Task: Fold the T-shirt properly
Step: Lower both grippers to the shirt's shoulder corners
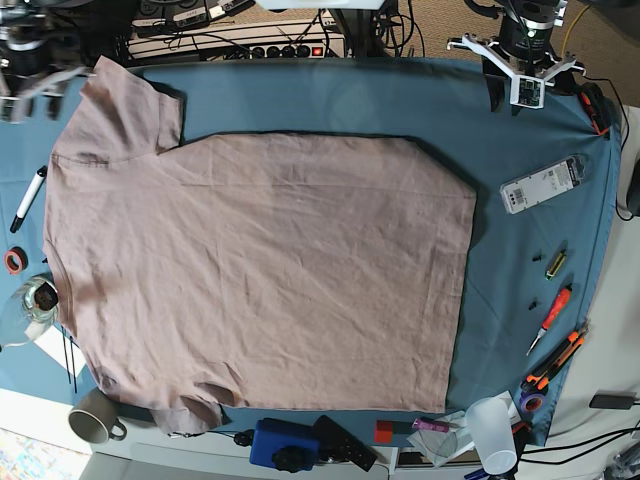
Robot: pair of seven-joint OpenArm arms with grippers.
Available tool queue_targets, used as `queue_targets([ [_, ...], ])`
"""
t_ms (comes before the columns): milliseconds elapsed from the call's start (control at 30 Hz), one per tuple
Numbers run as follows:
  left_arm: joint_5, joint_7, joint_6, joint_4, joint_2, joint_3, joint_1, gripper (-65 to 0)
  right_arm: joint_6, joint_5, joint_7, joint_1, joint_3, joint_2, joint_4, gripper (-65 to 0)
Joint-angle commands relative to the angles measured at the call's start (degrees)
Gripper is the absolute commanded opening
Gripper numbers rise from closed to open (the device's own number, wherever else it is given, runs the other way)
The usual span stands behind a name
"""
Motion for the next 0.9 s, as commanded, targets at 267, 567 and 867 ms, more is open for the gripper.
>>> queue_targets([
  [267, 0.2, -1.1, 0.2, 1.0, 0.4, -0.2, 0.7, -48.2, 16.5, 24.4, -12.1, 6.6, 5.9, 5.7, -23.1, -38.6],
  [567, 0.2, -1.1, 0.2, 1.0, 0.4, -0.2, 0.6, -48.2, 18.6, 27.7, -13.2, 9.0, -0.5, 5.7, -29.7, -38.6],
  [867, 0.2, -1.3, 0.2, 1.0, 0.3, -0.2, 0.6, -48.2, 17.7, 23.8, -11.8, 11.6, -5.5, 3.0, -29.7, -38.6],
])
